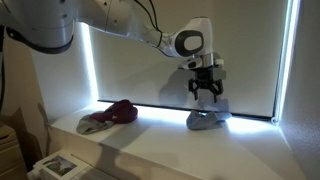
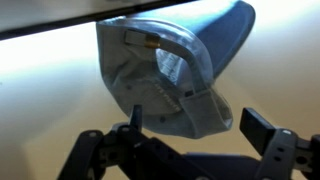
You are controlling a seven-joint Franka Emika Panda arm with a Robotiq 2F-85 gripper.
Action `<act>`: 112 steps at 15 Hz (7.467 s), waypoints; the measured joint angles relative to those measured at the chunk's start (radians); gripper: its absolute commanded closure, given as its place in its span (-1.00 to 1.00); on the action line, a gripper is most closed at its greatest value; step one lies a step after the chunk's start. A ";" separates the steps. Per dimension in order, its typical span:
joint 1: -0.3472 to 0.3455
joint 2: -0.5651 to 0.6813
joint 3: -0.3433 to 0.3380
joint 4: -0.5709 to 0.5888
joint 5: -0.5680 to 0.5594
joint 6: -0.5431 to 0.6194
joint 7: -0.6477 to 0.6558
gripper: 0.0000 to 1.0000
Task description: Put the white cap on the rest of the caps
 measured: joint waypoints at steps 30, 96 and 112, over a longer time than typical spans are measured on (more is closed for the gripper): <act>-0.002 0.198 -0.119 0.054 0.098 -0.027 0.000 1.00; 1.640 0.278 -0.976 -0.895 0.670 0.475 -0.002 0.95; 1.532 0.438 -0.773 -0.870 0.419 0.604 0.001 -1.00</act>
